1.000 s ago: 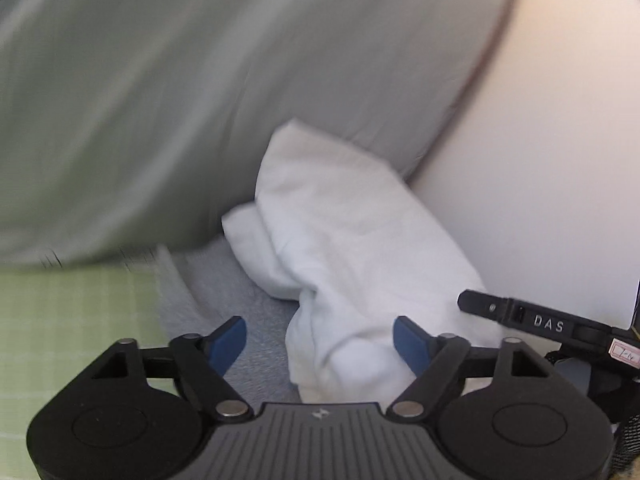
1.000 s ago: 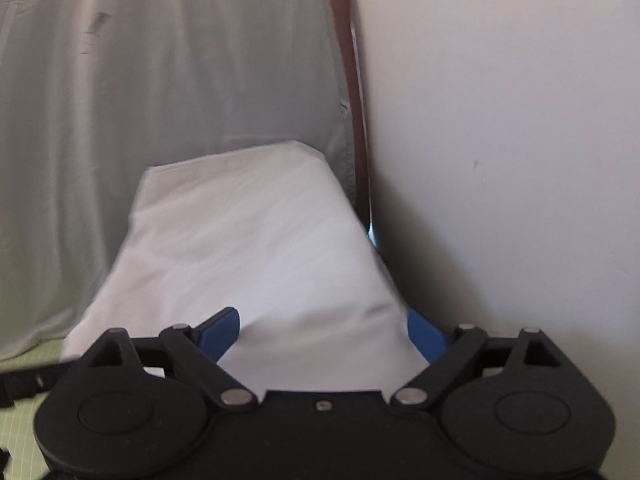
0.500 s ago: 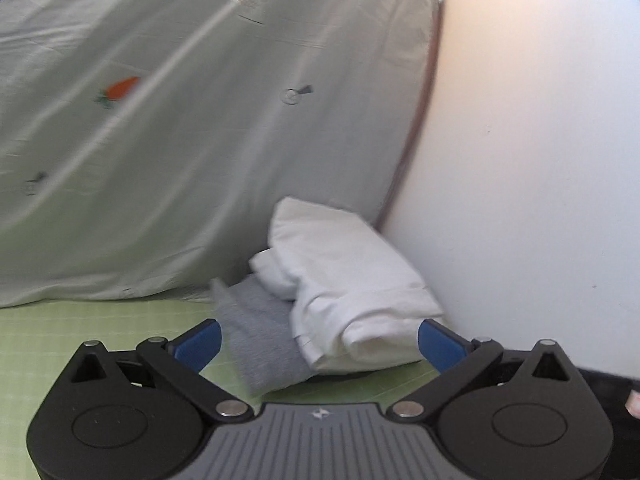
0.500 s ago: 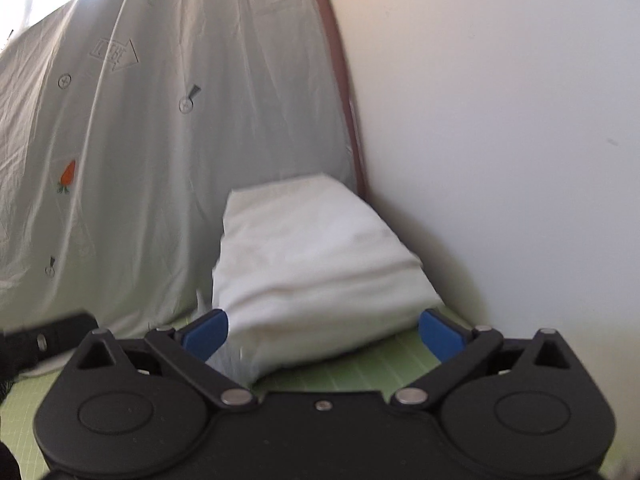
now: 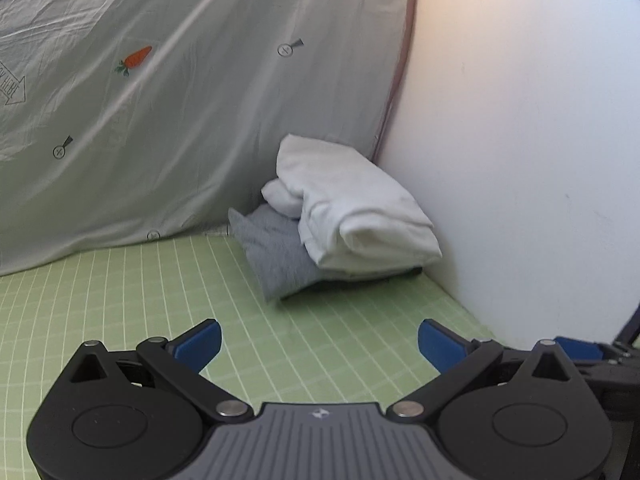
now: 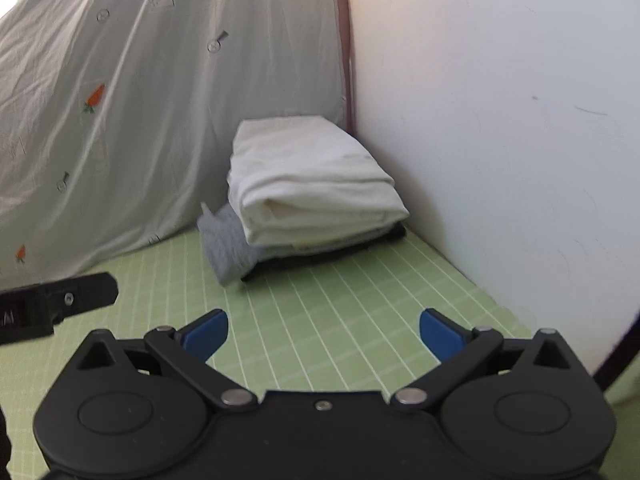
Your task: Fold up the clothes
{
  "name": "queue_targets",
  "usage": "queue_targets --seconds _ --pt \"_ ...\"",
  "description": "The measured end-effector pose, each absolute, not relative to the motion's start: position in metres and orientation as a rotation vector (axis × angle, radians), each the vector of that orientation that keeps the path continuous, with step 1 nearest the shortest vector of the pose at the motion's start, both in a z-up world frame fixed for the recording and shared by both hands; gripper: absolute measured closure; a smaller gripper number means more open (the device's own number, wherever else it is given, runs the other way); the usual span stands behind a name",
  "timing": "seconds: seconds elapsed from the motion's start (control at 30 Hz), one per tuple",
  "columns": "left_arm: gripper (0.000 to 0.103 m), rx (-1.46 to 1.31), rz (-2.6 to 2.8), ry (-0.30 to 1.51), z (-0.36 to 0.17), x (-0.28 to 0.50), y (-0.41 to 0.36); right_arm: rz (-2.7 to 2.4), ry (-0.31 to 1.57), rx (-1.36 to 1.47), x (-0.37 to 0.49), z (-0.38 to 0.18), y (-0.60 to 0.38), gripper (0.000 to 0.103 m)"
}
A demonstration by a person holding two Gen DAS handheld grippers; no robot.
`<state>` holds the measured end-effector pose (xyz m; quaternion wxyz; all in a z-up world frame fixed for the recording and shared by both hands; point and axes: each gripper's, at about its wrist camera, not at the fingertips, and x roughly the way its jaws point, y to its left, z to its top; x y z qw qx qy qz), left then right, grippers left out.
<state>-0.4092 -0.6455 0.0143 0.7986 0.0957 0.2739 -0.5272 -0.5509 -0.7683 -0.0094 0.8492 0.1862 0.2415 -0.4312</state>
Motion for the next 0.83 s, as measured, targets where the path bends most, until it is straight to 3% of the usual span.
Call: queue_targets --seconds 0.83 --pt "0.0 0.218 -1.1 0.599 0.01 -0.438 -0.631 -0.882 0.531 0.359 -0.577 -0.014 -0.756 0.0"
